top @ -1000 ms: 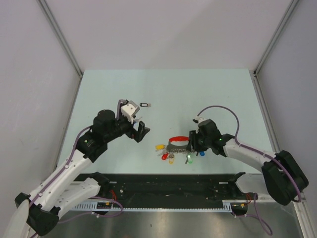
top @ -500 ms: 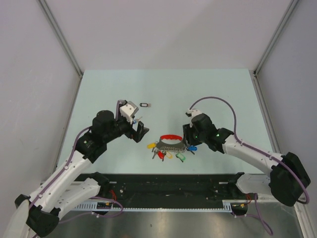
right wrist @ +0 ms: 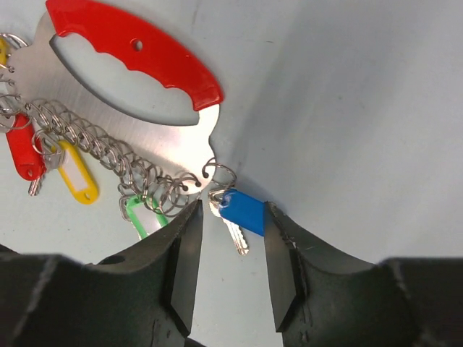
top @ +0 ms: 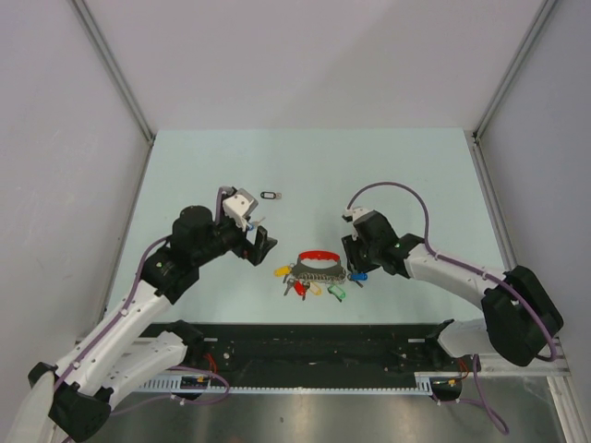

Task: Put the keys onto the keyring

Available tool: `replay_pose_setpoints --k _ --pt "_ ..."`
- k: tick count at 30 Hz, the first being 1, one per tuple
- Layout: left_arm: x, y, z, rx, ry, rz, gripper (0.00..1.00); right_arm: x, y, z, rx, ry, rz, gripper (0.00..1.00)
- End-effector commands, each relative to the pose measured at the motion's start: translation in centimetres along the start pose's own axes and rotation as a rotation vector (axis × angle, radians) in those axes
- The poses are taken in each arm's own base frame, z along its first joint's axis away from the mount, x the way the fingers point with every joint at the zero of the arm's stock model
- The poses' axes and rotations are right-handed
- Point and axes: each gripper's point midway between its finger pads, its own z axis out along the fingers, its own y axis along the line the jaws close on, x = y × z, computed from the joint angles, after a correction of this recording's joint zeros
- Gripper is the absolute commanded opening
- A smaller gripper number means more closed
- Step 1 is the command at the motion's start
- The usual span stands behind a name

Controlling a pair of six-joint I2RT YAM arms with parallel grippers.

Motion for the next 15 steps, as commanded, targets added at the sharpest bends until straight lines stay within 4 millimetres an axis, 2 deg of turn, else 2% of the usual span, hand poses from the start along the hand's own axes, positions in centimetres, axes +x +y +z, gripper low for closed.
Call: replay_pose_setpoints --k 1,9,15 --pt "-0.6 0.0 -0.1 0.01 -0.029 0.005 1.0 -1.2 0.9 1.2 -0.003 -0.04 -0.012 0.37" --pt "-0.4 -0.1 0.1 0.018 -0.022 -0.005 1.0 0.9 1.4 2.6 0.004 0.037 -0.004 0.27" --pt "0.0 -0.5 0.4 0.039 -0.006 -0.016 1.0 0.9 1.1 2.6 0.026 0.037 0.013 0.06"
